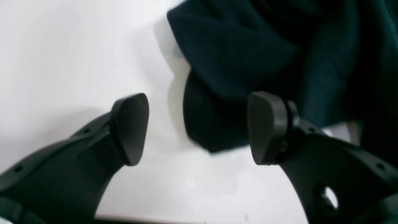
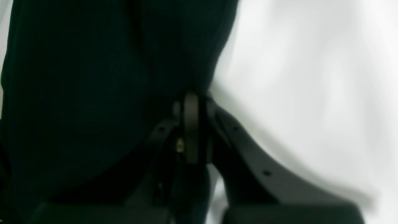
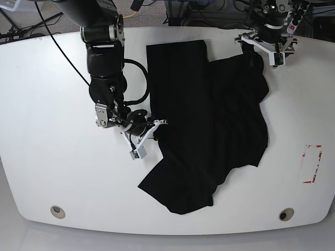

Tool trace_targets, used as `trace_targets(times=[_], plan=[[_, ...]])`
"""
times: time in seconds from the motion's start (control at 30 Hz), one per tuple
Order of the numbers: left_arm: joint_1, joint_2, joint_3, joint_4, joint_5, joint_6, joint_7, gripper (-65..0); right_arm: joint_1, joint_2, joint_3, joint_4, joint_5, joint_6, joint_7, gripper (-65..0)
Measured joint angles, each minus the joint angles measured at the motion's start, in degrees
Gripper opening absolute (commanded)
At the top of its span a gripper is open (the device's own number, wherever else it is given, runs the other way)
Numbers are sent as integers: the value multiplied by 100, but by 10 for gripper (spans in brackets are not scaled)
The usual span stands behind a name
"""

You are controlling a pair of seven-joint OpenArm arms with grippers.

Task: Fold the T-shirt properly
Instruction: 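Reach the left gripper to the shirt's opposite edge and grasp it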

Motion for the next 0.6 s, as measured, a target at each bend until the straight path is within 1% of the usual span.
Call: trace_targets(times=[0.03, 0.07, 0.13, 0.2, 0.33, 0.47, 0.6], plan=[[-46, -2, 0, -33, 2, -15, 7, -189, -2, 0, 2, 4, 7, 0, 0, -650], [-70, -11, -13, -52, 17, -138, 4, -190, -9, 0, 2, 57, 11, 0, 2, -650], [-83, -9, -26, -70, 31, -516, 11, -190, -46, 0, -7, 227, -17, -15, -74, -650], [-122, 4, -15, -155, 28, -763, 33, -190, -105, 0, -4, 407, -35, -26, -98, -650], [-146, 2, -33, -393, 28, -776, 7, -190, -164, 4, -4, 671, -48, -28, -142, -650], [-81, -4, -39, -575, 31, -769, 20, -190, -149, 0, -4, 704, -46, -28, -175, -650], [-39, -173, -39, -664, 22, -782, -2, -190, -186, 0, -4, 704, -48, -28, -216, -650]])
